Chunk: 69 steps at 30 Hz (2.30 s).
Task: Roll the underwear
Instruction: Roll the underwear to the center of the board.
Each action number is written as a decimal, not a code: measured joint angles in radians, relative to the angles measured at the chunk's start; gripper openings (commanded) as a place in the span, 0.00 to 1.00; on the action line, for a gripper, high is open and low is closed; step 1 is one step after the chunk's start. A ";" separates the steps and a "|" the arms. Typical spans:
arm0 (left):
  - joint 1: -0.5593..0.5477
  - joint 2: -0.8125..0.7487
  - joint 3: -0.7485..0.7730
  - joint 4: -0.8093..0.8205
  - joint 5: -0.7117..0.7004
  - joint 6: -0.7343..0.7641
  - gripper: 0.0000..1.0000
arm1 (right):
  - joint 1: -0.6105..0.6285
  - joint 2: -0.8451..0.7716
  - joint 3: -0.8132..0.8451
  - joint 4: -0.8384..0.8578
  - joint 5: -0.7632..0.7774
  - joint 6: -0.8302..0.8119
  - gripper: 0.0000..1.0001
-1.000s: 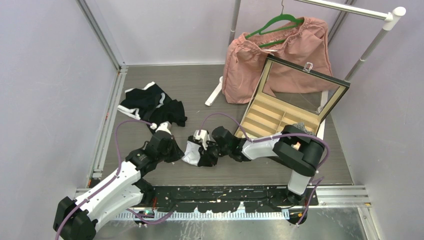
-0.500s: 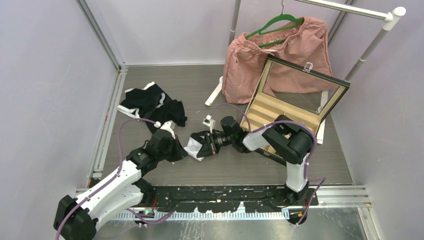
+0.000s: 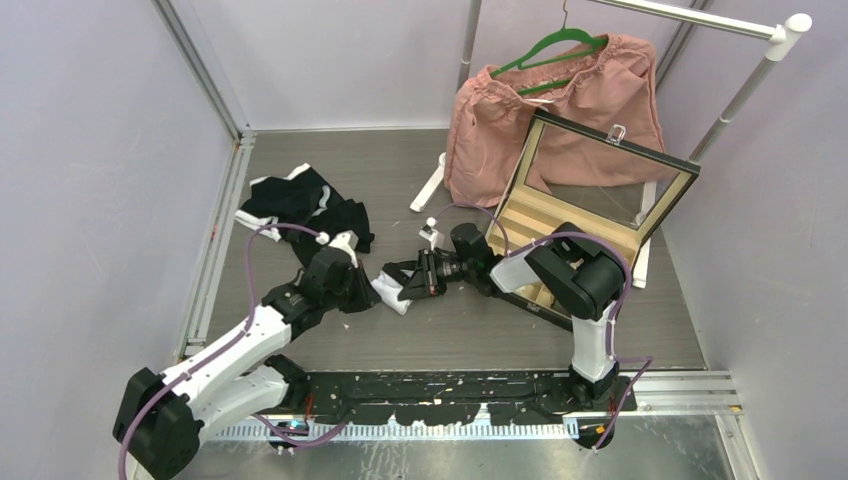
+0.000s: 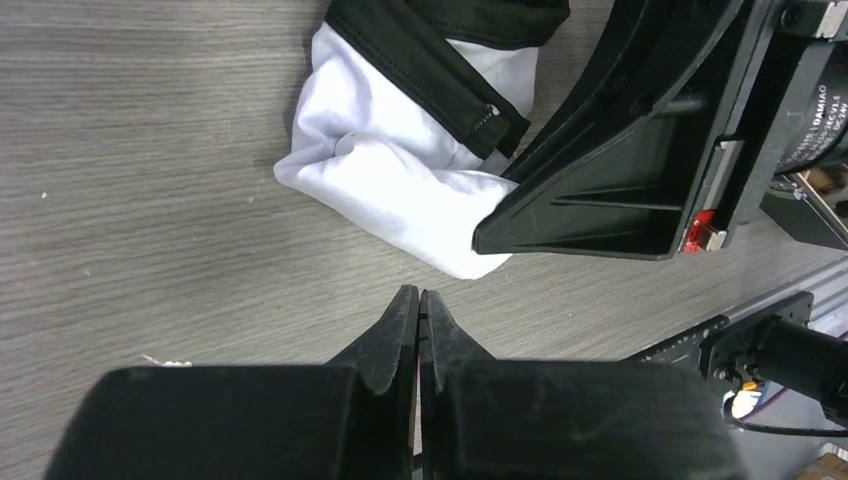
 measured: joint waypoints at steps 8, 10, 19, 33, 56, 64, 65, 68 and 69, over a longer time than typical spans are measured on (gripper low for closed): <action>0.000 0.129 0.039 0.068 -0.018 0.018 0.01 | -0.011 0.000 0.015 -0.047 0.027 0.013 0.04; 0.000 0.158 0.045 0.093 -0.029 0.020 0.01 | -0.014 0.000 0.016 -0.053 0.033 0.014 0.04; 0.000 0.277 0.071 0.158 -0.086 0.025 0.01 | -0.026 0.000 0.022 -0.100 0.068 0.013 0.07; 0.022 0.410 0.138 0.178 -0.129 0.043 0.01 | -0.027 -0.007 0.069 -0.253 0.136 -0.067 0.21; 0.033 0.487 0.134 0.207 -0.111 0.024 0.01 | -0.019 -0.109 0.223 -0.742 0.357 -0.358 0.36; 0.033 0.364 0.017 0.216 -0.085 -0.023 0.01 | 0.014 -0.109 0.291 -0.861 0.434 -0.445 0.36; 0.033 0.343 0.002 0.211 -0.084 -0.031 0.01 | 0.019 -0.109 0.297 -0.872 0.444 -0.457 0.36; 0.033 0.314 -0.013 0.191 -0.084 -0.039 0.01 | 0.044 -0.109 0.315 -0.903 0.481 -0.494 0.38; 0.033 0.313 -0.013 0.187 -0.084 -0.039 0.01 | 0.052 -0.109 0.317 -0.910 0.492 -0.507 0.39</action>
